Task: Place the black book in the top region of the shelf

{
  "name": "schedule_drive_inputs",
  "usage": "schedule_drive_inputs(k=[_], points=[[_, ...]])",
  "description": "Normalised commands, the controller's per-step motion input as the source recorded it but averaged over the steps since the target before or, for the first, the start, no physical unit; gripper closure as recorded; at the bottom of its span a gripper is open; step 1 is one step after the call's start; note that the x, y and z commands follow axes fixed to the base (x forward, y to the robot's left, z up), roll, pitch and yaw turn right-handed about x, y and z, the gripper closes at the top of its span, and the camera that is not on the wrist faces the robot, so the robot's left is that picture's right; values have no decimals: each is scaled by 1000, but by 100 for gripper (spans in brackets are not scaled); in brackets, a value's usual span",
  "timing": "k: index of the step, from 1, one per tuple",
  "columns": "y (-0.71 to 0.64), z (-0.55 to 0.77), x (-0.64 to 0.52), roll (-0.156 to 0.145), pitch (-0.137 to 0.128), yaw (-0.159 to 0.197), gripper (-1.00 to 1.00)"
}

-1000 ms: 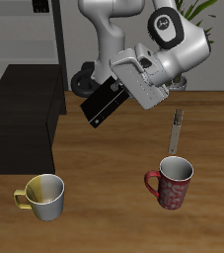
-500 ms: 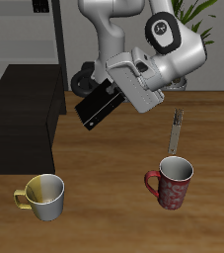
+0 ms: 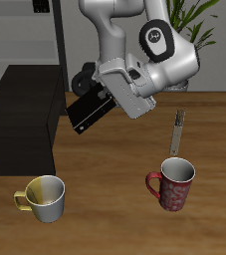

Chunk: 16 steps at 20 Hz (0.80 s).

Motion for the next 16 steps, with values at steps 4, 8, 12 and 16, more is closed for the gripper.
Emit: schedule_drive_inputs(k=[4,8,12,16], points=[[-217,-71,-17,-43,17,-5,100],[-148,-58,10,-30,45,-2,100],[-176,39,46,-32,0,-18,100],[-219,28,41,-36,0,-20,100]])
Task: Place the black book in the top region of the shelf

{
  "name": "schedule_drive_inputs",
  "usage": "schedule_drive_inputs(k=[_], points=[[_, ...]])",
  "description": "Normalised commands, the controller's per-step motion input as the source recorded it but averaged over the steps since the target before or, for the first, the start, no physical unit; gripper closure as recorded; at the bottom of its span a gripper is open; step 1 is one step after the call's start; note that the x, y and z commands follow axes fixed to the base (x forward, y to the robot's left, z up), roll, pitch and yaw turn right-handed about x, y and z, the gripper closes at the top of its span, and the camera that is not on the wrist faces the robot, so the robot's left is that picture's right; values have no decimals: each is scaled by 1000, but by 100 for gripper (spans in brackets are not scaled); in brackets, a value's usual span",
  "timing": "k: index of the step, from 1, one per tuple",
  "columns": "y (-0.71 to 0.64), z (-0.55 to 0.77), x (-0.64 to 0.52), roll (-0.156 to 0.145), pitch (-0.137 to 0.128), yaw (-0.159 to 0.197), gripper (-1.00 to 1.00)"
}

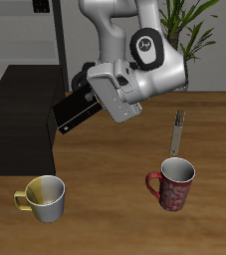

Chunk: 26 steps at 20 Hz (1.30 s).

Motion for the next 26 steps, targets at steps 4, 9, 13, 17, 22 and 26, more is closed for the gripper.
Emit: schedule_drive_inputs(k=[4,9,13,17,22,26], points=[[-33,-118,27,-8,31,7,100],[-20,-104,8,1,16,-3,100],[-117,-134,40,-11,21,7,100],[-231,-147,-8,-44,34,-7,100],[-292,-152,56,-46,34,3,100],[-300,-115,-2,-60,23,-7,100]])
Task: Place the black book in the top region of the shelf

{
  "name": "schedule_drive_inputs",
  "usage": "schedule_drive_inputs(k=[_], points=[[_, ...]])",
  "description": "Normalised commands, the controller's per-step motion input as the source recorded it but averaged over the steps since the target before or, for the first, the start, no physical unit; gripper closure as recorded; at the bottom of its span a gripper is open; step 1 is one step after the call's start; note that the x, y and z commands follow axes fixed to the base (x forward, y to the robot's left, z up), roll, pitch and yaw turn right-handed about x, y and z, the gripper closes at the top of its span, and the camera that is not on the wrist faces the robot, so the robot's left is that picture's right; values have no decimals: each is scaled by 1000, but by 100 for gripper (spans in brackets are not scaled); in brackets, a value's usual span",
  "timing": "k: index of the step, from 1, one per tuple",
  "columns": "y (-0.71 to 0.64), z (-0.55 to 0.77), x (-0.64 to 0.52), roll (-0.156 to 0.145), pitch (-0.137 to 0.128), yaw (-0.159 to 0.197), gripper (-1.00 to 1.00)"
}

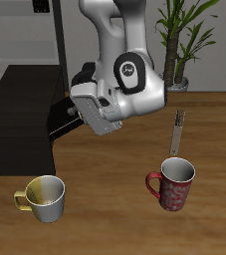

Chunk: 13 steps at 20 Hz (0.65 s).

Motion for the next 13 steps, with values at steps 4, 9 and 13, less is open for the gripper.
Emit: schedule_drive_inputs(k=[4,9,13], points=[[-168,-40,21,-15,33,-18,100],[-134,-76,-8,-23,27,0,100],[-173,-96,22,-24,35,-5,100]])
